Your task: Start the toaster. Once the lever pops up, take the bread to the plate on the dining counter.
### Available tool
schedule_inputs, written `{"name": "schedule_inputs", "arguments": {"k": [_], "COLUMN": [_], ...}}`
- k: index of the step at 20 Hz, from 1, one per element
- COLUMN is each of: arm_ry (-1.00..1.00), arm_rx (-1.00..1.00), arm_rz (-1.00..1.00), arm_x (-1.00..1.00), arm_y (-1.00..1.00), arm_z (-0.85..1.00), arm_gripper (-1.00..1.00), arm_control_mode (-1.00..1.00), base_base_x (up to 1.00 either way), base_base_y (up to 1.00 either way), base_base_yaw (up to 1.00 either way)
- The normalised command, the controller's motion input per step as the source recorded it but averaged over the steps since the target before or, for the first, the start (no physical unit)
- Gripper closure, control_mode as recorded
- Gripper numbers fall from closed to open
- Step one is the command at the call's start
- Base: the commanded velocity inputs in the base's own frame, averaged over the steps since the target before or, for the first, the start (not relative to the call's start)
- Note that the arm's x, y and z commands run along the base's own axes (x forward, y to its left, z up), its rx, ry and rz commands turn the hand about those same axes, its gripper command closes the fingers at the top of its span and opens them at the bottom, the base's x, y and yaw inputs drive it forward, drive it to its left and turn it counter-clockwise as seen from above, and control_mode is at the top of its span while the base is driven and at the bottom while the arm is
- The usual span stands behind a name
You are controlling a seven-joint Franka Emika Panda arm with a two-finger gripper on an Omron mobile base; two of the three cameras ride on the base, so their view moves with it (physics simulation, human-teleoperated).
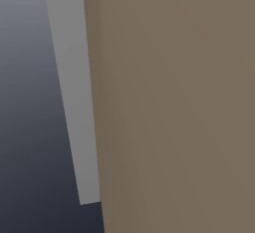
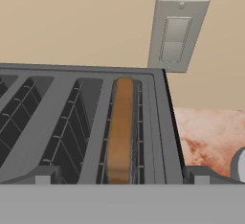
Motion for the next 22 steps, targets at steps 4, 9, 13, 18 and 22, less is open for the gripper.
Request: {"name": "schedule_inputs", "arguments": {"k": [4, 9, 13, 18, 22], "arm_ry": [0.00, 0.00, 0.00, 0.00, 0.00], "arm_rx": [0.00, 0.00, 0.00, 0.00, 0.00], "arm_rz": [0.00, 0.00, 0.00, 0.00, 0.00], "arm_x": [0.00, 0.00, 0.00, 0.00, 0.00], "arm_y": [0.00, 0.00, 0.00, 0.00, 0.00], "arm_z": [0.00, 0.00, 0.00, 0.00, 0.00], "arm_gripper": [-1.00, -1.00, -1.00, -1.00, -1.00], "arm_control_mode": [-1.00, -1.00, -1.00, -1.00, -1.00], "base_base_x": [0.00, 0.00, 0.00, 0.00, 0.00], "base_base_y": [0.00, 0.00, 0.00, 0.00, 0.00], "base_base_yaw": [0.00, 0.00, 0.00, 0.00, 0.00]}}
